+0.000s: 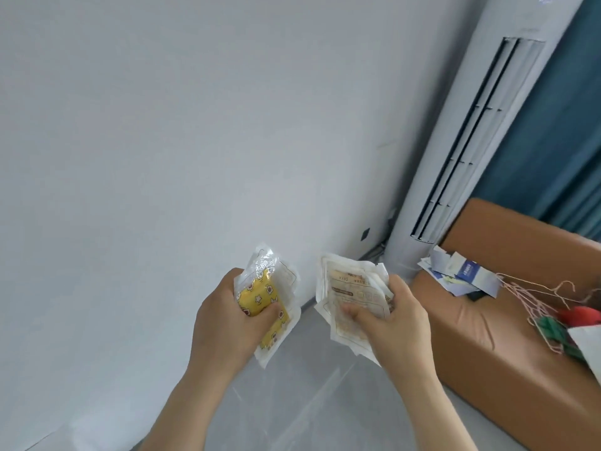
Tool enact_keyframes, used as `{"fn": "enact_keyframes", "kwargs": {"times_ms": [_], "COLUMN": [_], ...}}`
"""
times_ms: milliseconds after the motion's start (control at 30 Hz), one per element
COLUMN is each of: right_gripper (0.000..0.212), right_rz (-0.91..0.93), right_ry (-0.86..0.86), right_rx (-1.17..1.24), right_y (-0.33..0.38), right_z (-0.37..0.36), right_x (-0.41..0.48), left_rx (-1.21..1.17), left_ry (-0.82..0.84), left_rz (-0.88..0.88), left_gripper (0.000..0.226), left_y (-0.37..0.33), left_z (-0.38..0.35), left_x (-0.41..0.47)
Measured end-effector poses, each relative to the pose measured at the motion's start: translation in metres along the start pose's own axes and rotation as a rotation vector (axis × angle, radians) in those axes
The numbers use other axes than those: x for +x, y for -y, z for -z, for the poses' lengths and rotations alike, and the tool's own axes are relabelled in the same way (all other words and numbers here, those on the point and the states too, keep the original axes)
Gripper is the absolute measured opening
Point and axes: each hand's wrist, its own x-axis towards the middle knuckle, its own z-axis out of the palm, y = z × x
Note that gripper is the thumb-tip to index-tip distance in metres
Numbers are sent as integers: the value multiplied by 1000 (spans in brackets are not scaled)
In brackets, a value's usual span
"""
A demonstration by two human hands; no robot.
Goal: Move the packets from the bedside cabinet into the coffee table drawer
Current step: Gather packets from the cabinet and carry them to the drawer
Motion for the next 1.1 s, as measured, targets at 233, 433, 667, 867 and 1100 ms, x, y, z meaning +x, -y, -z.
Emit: {"fn": "enact_keyframes", "kwargs": {"times_ms": [233, 433, 667, 867, 1100], "right_gripper": [33, 33, 31, 30, 32], "right_rz": [-113, -180, -271, -388, -482], "right_ry": [-313, -500, -684, -830, -999], "right_rx": [-51, -77, -119, -209, -237], "right_y": [-61, -96, -134, -180, -238], "right_z": [111, 175, 236, 290, 382], "right_x": [21, 61, 104, 103, 92], "left_rx": [-54, -130, -176, -152, -110], "left_ry": [292, 516, 756, 965, 1103], "left_rz": [-111, -202, -318, -422, -619], "left_gripper": [24, 30, 36, 35, 41], "left_y": [-62, -105, -163, -199, -259], "left_z": [-129, -234, -348, -448, -559], "left_x": [15, 47, 87, 76, 16]}}
